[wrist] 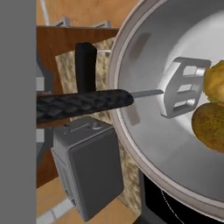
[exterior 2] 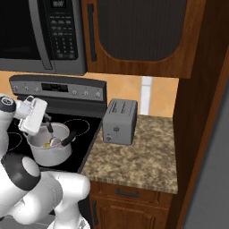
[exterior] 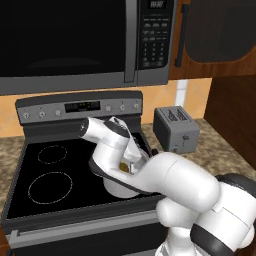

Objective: Put the squash and avocado in the pot. Retrieve the spatula and lightly stir the vegetables in the pot.

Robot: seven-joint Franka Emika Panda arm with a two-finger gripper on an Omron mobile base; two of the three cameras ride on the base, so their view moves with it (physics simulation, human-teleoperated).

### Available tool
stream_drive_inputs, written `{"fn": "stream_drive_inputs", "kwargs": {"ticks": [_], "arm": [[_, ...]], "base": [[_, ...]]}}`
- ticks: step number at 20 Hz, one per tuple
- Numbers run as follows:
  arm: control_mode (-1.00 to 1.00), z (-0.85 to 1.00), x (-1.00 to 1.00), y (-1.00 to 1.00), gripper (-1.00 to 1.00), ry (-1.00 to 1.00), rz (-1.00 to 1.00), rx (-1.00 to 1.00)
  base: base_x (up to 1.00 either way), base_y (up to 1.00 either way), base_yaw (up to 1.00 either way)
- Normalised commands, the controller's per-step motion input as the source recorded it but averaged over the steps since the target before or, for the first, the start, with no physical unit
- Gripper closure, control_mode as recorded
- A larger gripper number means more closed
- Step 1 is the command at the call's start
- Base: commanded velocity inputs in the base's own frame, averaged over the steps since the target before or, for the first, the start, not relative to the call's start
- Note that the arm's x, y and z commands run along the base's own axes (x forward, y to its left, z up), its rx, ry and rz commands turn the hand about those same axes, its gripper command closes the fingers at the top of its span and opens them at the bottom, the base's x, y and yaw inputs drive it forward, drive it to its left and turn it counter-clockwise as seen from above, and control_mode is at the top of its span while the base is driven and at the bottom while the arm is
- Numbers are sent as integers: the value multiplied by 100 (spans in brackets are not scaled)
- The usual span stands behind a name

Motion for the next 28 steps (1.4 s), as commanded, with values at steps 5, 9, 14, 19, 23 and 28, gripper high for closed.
{"fn": "stream_drive_inputs", "kwargs": {"ticks": [5, 9, 14, 19, 23, 28], "arm": [[-100, 25, -1, 4, 100, 8, 0, 4], [-100, 33, 9, -19, 100, 2, 0, -6], [-100, 11, -2, -4, 100, -11, 0, -3], [-100, 12, -2, 16, 100, -9, 4, 2], [-100, 5, -1, 17, 100, 3, 7, 0], [-100, 0, -7, 20, 100, 6, 10, 0]], "base": [[0, 0, 0], [0, 0, 0], [0, 0, 0], [0, 0, 0], [0, 0, 0], [0, 0, 0]]}}
